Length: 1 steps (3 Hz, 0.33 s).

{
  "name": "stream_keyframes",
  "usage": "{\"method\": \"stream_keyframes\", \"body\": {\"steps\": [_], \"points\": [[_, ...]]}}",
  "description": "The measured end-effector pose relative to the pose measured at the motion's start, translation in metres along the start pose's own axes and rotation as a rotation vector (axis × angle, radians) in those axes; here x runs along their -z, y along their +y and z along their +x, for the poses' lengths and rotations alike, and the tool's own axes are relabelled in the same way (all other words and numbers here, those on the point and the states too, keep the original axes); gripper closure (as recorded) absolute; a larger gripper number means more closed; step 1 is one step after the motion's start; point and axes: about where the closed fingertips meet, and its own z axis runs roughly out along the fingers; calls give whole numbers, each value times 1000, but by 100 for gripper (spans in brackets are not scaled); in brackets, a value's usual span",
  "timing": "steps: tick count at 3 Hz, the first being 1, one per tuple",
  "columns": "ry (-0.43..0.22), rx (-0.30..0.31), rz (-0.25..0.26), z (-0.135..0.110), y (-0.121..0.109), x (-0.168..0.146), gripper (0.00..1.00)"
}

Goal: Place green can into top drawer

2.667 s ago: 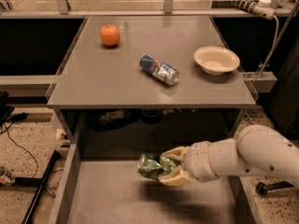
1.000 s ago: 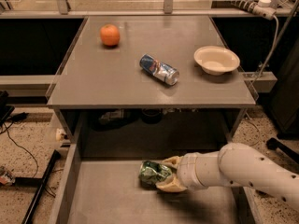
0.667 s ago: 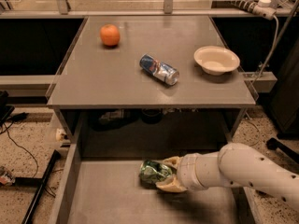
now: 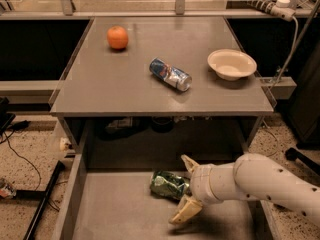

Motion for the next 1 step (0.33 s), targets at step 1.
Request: {"method": "stream_keyframes", "body": {"steps": [1], "points": [[0, 0, 0, 0, 0, 0, 0]]}}
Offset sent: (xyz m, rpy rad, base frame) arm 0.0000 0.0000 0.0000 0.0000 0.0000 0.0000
